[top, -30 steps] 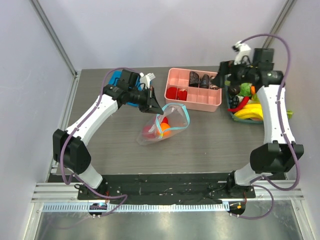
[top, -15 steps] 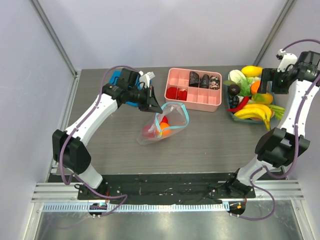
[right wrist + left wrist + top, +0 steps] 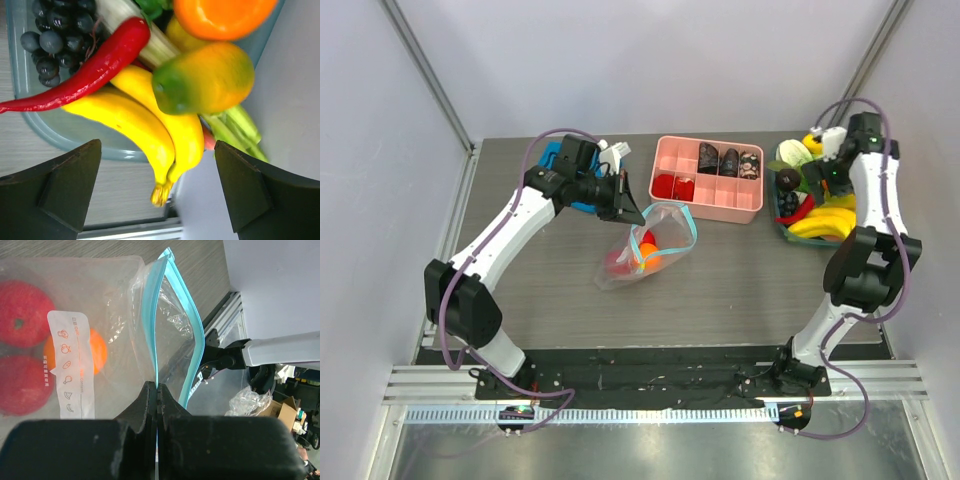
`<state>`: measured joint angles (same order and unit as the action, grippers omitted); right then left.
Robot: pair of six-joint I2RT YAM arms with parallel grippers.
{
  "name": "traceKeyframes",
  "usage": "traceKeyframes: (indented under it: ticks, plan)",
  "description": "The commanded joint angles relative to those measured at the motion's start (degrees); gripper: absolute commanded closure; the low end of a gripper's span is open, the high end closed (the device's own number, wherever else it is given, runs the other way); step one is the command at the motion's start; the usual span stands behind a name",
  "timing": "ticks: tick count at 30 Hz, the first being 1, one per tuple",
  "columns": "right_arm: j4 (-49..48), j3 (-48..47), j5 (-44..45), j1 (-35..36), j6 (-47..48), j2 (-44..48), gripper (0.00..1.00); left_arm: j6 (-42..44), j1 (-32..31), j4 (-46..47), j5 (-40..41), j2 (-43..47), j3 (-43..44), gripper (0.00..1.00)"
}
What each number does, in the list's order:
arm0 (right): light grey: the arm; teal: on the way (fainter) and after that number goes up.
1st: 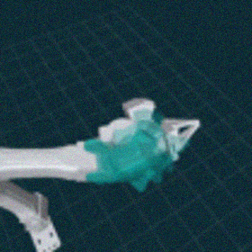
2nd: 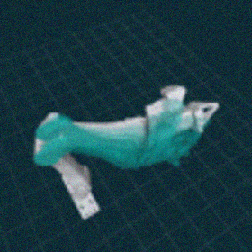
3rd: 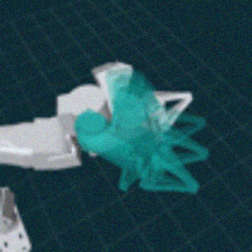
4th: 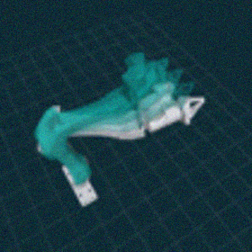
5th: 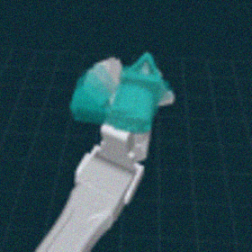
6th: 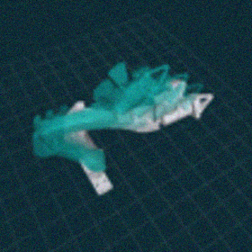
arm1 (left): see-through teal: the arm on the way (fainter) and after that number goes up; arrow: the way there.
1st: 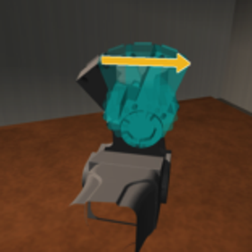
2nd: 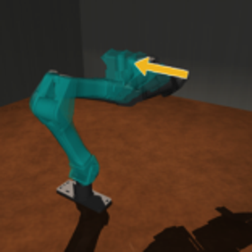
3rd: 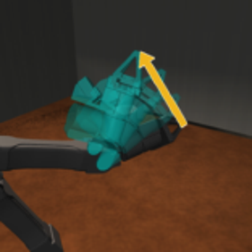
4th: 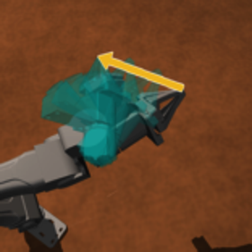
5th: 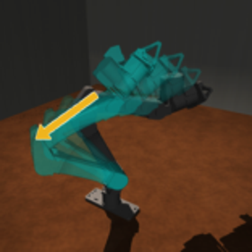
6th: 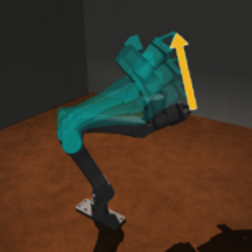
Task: Place the food in the zip-top bag and seal the zipper
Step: Pick up the fake fruit from the bin.
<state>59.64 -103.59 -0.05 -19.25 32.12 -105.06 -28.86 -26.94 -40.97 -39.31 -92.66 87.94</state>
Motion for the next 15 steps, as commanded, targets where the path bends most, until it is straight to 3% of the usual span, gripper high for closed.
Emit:
traceKeyframes:
  ticks: [1, 11, 15]
  plan:
    - [-12.3, 7.2, 12.6, 6.0, 10.6, 5.4, 0.00, 1.7, 0.0, 1.0, -1.9, 0.6, 0.3, 1.00]
    - [-22.6, 11.7, 22.1, 8.1, 20.3, 3.0, 0.01, 2.3, 0.6, 0.9, -2.4, 0.0, -0.5, 1.00]
    - [-24.9, 14.8, 22.9, 8.0, 23.2, 2.4, 0.07, 2.4, 1.0, 0.7, -2.2, -0.5, -0.3, 1.00]
